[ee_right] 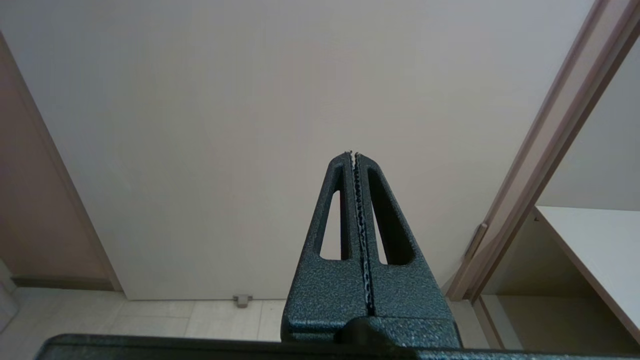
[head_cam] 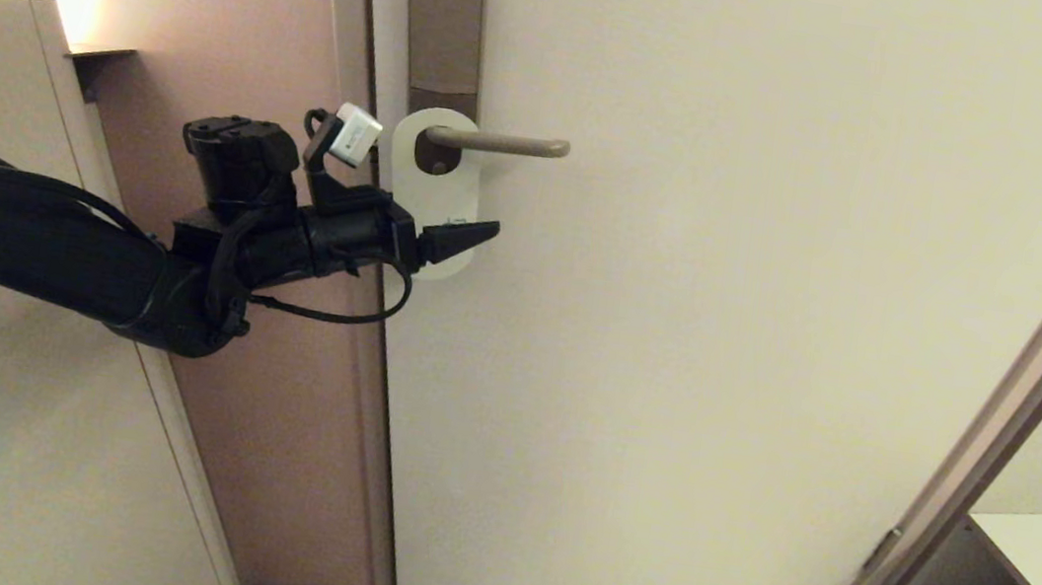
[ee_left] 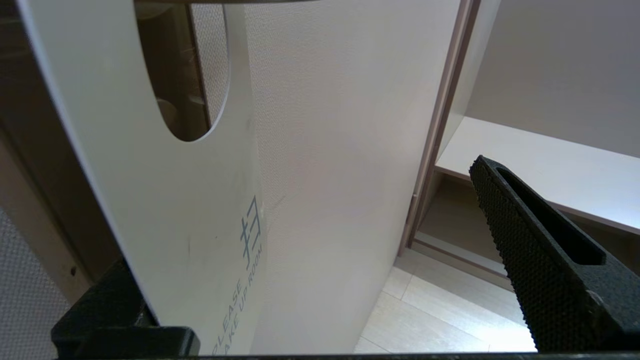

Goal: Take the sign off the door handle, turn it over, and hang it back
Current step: Take down the sign

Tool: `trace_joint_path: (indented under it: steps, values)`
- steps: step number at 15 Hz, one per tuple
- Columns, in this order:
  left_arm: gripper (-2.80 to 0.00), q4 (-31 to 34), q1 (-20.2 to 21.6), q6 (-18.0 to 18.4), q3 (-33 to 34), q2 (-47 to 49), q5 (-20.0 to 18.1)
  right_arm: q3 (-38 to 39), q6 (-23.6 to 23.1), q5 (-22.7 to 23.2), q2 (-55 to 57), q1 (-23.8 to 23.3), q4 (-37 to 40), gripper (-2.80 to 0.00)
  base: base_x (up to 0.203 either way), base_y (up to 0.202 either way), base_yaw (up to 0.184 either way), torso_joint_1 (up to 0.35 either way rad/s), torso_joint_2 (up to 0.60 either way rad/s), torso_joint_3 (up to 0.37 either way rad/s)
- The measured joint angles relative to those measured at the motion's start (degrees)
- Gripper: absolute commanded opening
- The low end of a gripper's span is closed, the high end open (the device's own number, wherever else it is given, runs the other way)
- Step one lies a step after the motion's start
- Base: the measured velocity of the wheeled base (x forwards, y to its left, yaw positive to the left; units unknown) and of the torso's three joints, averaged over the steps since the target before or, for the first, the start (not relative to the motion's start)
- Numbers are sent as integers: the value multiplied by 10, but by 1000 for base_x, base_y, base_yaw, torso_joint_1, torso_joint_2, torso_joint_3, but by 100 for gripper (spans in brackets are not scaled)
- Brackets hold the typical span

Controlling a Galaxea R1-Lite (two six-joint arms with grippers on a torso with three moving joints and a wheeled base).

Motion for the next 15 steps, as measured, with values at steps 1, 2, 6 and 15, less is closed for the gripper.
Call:
trace_joint_path:
  steps: [1,2,6,15]
  values:
    - [0,0,-1,0,0,0,0,0,0,0,0,0,0,-280,0,0,0,0,0,0]
    - [0,0,-3,0,0,0,0,0,0,0,0,0,0,-280,0,0,0,0,0,0]
    - [0,-1,-12,0,-1,2,1,0,0,0,0,0,0,-280,0,0,0,0,0,0]
    - [-280,-4,-14,3,-2,10,3,0,0,0,0,0,0,-280,0,0,0,0,0,0]
